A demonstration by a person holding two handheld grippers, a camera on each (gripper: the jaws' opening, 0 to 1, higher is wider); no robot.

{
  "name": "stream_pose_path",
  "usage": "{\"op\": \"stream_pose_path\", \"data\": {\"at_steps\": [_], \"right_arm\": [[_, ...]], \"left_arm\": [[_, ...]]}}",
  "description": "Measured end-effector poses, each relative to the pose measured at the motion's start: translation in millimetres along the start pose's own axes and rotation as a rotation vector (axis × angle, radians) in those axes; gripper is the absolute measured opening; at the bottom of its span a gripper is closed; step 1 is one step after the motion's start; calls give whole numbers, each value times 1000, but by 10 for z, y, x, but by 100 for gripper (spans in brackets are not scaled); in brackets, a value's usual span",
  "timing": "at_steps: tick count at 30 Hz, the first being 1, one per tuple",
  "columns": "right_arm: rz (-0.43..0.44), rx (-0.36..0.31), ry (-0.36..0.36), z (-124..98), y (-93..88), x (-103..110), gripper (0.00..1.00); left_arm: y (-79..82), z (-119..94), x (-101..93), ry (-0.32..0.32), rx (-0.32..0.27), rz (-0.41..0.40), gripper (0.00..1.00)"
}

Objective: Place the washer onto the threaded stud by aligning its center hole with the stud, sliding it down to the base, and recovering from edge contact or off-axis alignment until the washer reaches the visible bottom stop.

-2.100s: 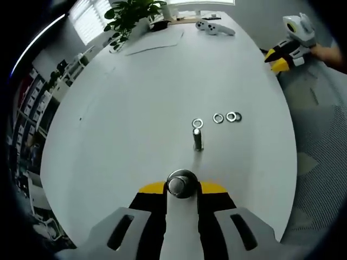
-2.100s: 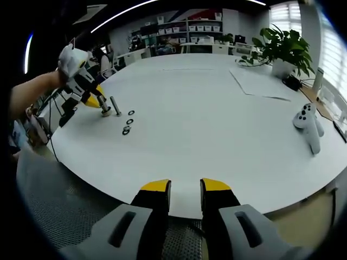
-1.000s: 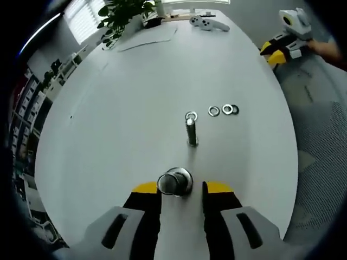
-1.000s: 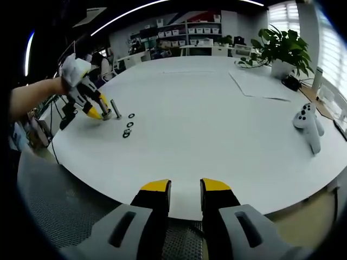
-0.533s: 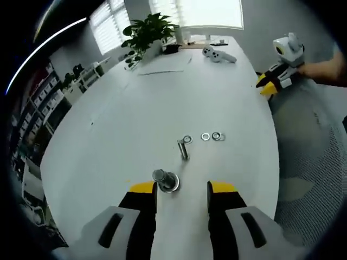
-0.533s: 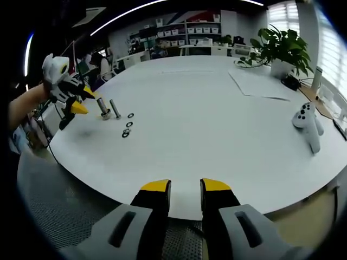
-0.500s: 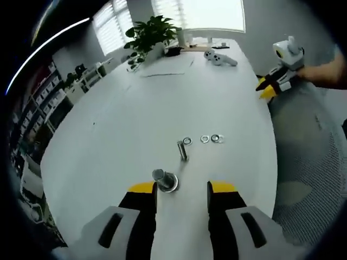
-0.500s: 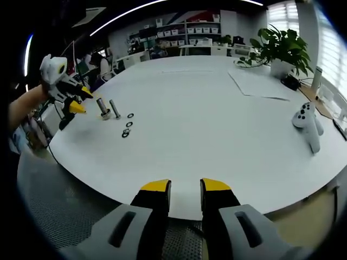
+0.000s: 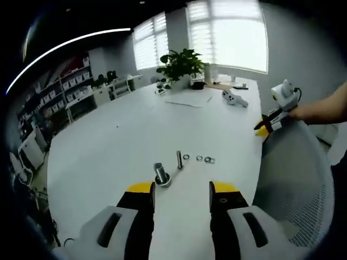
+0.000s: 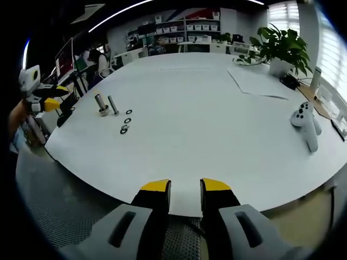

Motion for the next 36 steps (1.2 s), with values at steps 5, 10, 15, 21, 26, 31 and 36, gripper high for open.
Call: {"op": "stream_pose_path", "data": {"at_steps": [5, 10, 15, 21, 26, 31, 36], "right_arm": [[2, 10, -6, -10, -6, 11, 25], [-2, 19, -12, -17, -15, 3, 25], [-3, 27, -12, -4, -22, -17, 25], [-7, 26, -13, -7, -17, -19, 25], [3, 16, -13, -7, -12, -19, 25], [-4, 22, -11, -3, -14, -10, 25], [-10, 22, 0, 8, -9, -5, 25]], "left_arm": [[-128, -134, -63, 28, -63, -133, 40], [-256, -215, -209, 37, -74, -160, 39], [-275, -264, -362, 20, -90, -162, 39], [-358, -292, -447, 34, -107, -199, 42], [-411, -276, -475, 50, -108, -220, 43], [-423, -242, -526, 51, -105, -227, 42], [-427, -235, -544, 62, -102, -242, 43]]}}
Point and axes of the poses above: the point that each gripper's makers call its tool centre point, and the gripper's own axes: z roughly forward along the fingers, x roughly to its left, y roughly out of its top, the point moved 5 cm from there along -z, roughly backward along the fingers, and after that the axes turned 3 degrees about -x, right-handed, at the moved point
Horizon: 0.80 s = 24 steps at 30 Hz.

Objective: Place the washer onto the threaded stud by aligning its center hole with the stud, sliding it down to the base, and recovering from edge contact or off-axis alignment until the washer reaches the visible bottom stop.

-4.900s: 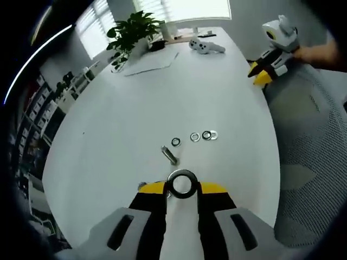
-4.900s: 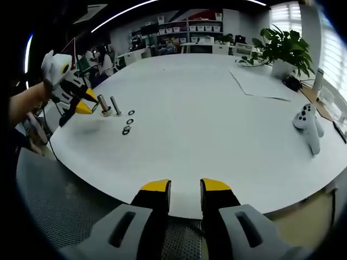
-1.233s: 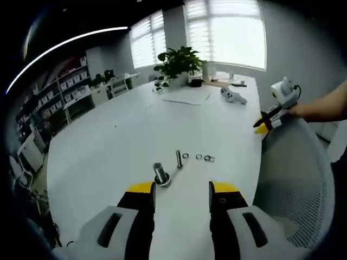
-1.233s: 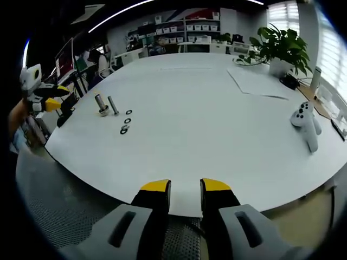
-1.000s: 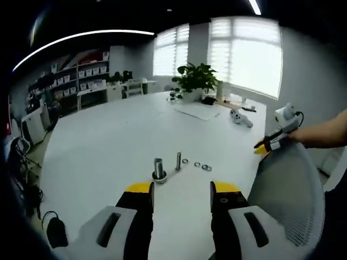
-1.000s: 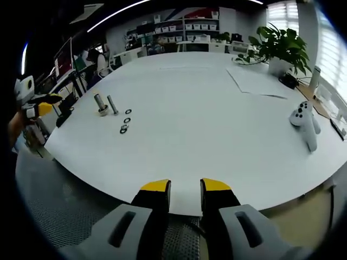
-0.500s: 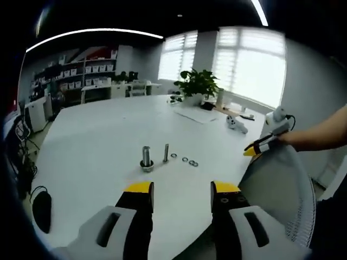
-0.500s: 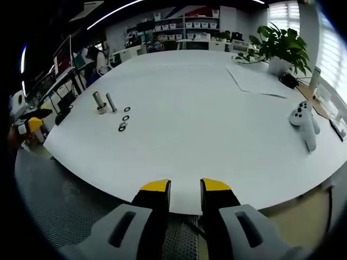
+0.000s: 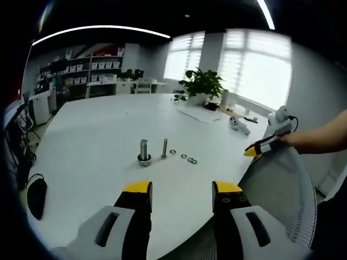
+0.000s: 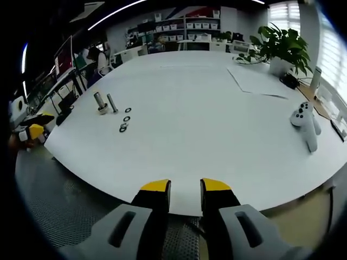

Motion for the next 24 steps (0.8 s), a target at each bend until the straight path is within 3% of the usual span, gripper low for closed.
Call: {"op": "stream_pose_path", "data": {"at_steps": [4, 9, 12, 18, 24], "right_arm": [[-3, -19, -3, -13, 12, 1, 25], [-22, 5, 33, 11, -7, 37, 25], [-97, 59, 80, 22, -55, 98, 26], [-104, -44, 120, 3, 62, 156, 27], [-125, -28, 204, -3, 46, 264, 28]], "left_arm": [[-13, -23, 6, 32, 1, -15, 43], [-5, -79, 45, 101, -1, -41, 44], [26, -105, 47, 129, -5, -72, 44], [29, -170, 86, 226, -13, -65, 44], [-37, -255, 128, 342, -14, -69, 42]]}}
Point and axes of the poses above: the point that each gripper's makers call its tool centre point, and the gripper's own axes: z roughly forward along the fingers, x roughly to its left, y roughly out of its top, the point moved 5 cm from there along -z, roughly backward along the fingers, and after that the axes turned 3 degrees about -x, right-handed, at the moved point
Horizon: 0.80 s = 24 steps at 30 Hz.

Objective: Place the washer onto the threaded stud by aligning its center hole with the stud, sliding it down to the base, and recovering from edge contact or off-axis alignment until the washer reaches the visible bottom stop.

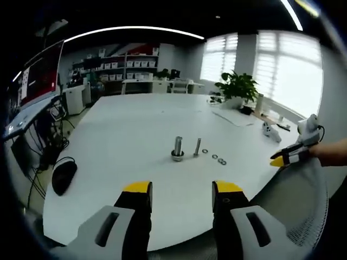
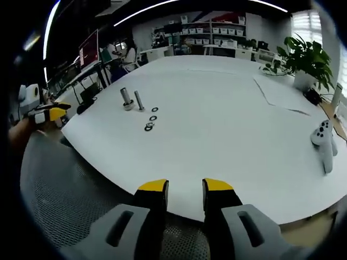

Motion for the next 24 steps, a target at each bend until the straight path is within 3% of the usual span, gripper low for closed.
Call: {"op": "stream_pose_path", "data": {"at_steps": [4, 8, 14, 19, 24], "right_arm": [[-38, -4, 64, 7, 7, 73, 28], [-91, 39, 165, 18, -36, 179, 28], [-143, 40, 248, 15, -29, 274, 29], [-173, -2, 344, -4, 23, 359, 29], [-240, 24, 420, -1, 13, 427, 29]], "left_arm": [[-21, -8, 9, 55, -4, -27, 42], [-64, 21, 31, 116, 25, 26, 39], [-21, 117, 79, 141, 29, 42, 39], [-37, 163, 107, 174, 48, 65, 37], [-44, 143, 147, 199, 41, 63, 36]]}}
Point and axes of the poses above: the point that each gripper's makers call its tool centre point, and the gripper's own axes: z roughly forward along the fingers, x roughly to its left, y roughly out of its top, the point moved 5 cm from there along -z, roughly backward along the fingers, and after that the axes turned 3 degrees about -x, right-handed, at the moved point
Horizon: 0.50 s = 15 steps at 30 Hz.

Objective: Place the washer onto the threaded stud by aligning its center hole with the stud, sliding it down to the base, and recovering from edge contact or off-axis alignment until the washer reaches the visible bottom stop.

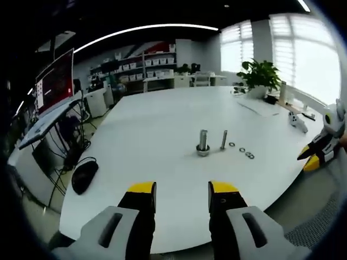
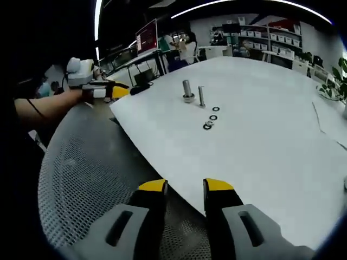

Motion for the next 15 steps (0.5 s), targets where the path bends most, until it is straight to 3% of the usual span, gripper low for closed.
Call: {"op": "stream_pose_path", "data": {"at_steps": [3, 5, 15], "right_arm": [[-1, 19, 27, 2, 9, 3, 29], [6, -16, 15, -15, 91, -57, 29], [-16, -9, -20, 199, 428, -435, 29]], "left_arm": [[-6, 8, 39, 26, -2, -10, 36], [-7, 10, 57, 43, -7, 2, 36], [-30, 10, 73, 34, -2, -11, 34]]}}
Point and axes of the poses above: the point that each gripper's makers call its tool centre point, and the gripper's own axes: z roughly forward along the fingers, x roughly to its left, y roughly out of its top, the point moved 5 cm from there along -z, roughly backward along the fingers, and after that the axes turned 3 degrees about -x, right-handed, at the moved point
